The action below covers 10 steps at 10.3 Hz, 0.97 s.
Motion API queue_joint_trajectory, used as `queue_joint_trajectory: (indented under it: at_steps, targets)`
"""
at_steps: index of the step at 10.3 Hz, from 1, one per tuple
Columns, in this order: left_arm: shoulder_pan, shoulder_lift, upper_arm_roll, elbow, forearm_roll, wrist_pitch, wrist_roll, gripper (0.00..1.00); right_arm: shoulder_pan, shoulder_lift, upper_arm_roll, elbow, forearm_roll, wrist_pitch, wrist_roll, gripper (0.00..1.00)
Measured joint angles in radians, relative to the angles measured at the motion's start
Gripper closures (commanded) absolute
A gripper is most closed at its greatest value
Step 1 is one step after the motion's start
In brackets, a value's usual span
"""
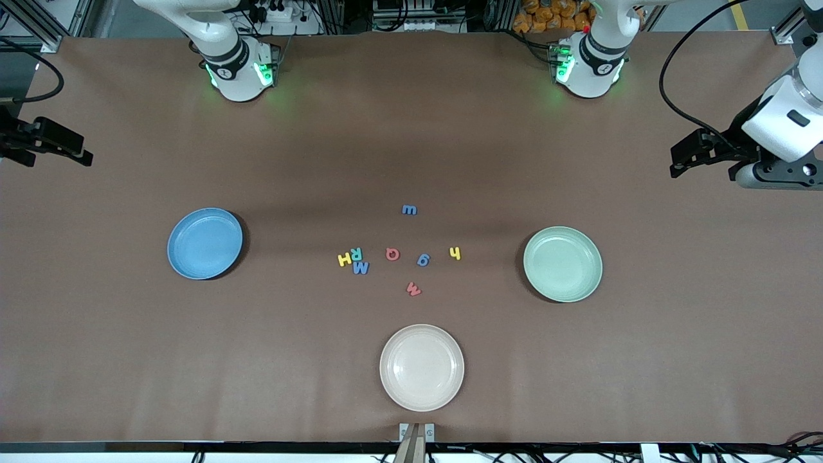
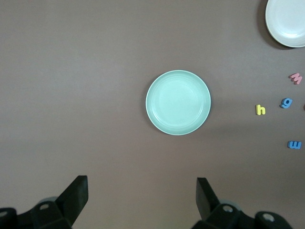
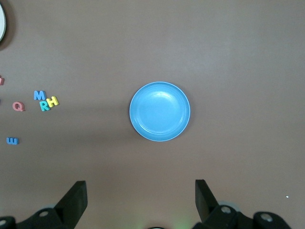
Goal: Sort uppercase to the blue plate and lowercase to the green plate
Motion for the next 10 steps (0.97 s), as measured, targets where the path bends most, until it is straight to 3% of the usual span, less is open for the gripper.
queue_joint_trajectory:
  at_steps: [10]
  targets:
    - [-0.004,0.015,-0.005,-0.019,-0.002,0.001,0.04,0.0,0.019,0.025,0.008,0.0,0.0,0.015,0.0,0.0]
